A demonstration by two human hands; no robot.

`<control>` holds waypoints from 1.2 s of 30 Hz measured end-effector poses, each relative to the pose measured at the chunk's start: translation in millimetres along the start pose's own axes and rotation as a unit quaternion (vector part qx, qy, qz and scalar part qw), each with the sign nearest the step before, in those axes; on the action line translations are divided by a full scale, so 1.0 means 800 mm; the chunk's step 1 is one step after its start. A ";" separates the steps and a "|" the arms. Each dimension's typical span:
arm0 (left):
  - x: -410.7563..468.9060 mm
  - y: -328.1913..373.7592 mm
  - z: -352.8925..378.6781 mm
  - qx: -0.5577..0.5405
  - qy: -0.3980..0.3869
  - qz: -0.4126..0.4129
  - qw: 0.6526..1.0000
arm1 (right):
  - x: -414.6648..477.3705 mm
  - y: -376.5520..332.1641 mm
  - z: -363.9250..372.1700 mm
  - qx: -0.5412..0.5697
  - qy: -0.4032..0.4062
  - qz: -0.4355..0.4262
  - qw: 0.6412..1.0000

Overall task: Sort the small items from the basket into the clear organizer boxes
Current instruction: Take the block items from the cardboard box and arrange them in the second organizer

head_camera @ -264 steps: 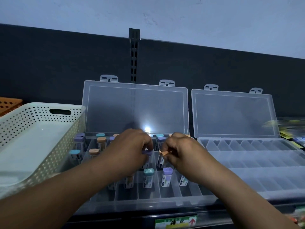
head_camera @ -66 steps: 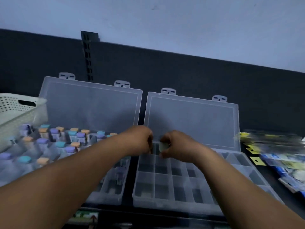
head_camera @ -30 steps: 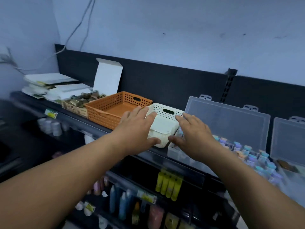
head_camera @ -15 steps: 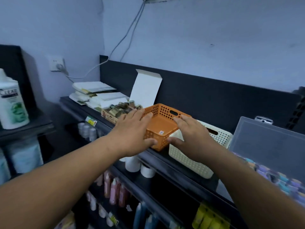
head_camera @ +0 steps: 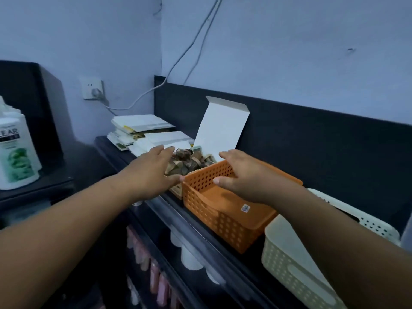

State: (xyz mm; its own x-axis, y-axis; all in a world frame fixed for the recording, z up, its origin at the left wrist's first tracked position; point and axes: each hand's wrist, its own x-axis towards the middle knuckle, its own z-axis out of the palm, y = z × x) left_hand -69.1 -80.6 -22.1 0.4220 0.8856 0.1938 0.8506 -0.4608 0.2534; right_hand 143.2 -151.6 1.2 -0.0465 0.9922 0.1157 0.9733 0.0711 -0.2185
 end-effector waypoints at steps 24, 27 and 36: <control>0.226 -0.158 0.056 -0.056 -0.190 0.195 0.961 | 0.267 -0.041 0.095 -0.079 -0.116 0.123 0.982; 0.232 -0.164 0.059 -0.100 -0.194 0.204 0.954 | 0.276 -0.044 0.101 -0.084 -0.118 0.135 0.980; 0.245 -0.174 0.067 -0.228 -0.171 0.186 0.940 | 0.282 -0.043 0.111 -0.056 -0.068 0.181 0.980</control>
State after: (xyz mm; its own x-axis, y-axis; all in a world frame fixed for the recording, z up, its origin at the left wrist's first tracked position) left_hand -87.8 159.9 -69.8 0.8059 0.5896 0.0528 0.4348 -0.6501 0.6231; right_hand 78.9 79.1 -51.3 0.2833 0.9556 -0.0813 0.9499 -0.2913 -0.1133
